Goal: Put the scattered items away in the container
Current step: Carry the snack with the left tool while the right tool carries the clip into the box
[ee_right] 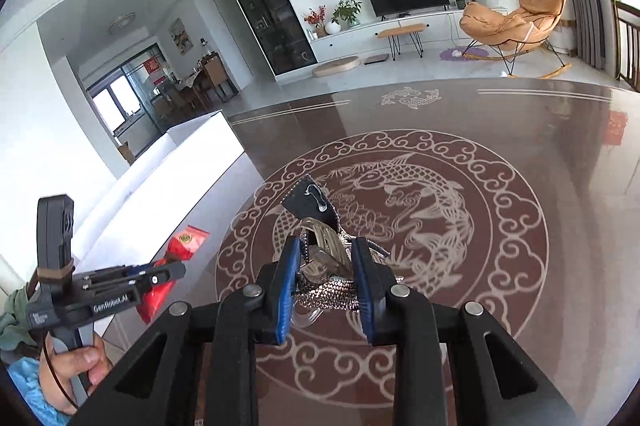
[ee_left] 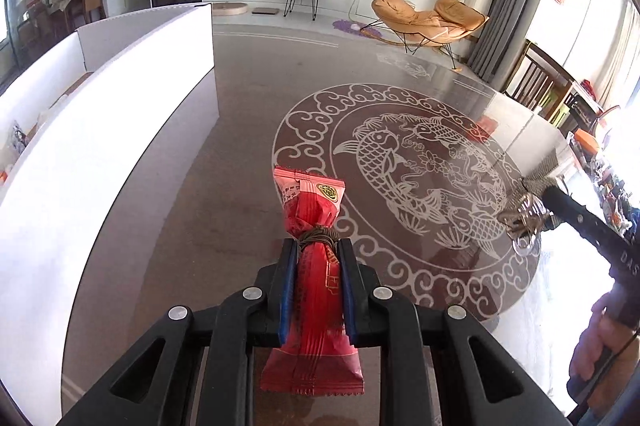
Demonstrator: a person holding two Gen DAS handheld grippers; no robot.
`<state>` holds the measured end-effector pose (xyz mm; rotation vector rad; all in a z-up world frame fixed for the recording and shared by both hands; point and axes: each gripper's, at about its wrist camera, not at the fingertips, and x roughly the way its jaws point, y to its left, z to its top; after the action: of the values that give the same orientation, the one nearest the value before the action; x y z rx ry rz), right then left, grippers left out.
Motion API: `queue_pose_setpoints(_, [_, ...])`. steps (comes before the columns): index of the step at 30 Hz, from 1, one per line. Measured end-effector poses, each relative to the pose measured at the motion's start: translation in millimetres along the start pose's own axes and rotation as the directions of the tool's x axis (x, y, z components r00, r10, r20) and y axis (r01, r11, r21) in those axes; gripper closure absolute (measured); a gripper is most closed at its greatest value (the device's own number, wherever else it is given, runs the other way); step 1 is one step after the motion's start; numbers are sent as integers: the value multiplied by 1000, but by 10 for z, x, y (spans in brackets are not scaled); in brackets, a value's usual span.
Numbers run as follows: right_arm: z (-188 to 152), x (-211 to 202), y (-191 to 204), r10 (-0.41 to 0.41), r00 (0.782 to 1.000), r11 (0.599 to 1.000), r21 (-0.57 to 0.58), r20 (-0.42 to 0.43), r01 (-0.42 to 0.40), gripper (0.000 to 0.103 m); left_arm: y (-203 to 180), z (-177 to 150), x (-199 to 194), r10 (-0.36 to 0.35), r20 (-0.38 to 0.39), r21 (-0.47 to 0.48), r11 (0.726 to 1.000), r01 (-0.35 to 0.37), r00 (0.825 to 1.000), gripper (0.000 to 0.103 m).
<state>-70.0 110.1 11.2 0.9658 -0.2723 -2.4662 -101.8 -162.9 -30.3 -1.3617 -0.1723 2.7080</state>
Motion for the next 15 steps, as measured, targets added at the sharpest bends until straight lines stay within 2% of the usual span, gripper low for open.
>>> queue_pose_setpoints(6, [-353,-337,134,59,998,997,40,-2,-59,76,-29,-31,-247,-18,11,12,1000,18,1000,83])
queue_pose_setpoints(11, [-442,-318,267,80,996,996,33,-40,-78,76,-137,-173,-367,-31,-8,1,1000,31,999,83])
queue_pose_setpoints(15, [-430,-290,544,97,994,995,-19,-56,-98,76,-114,-251,-404,-43,-22,-26,999,42,999,83])
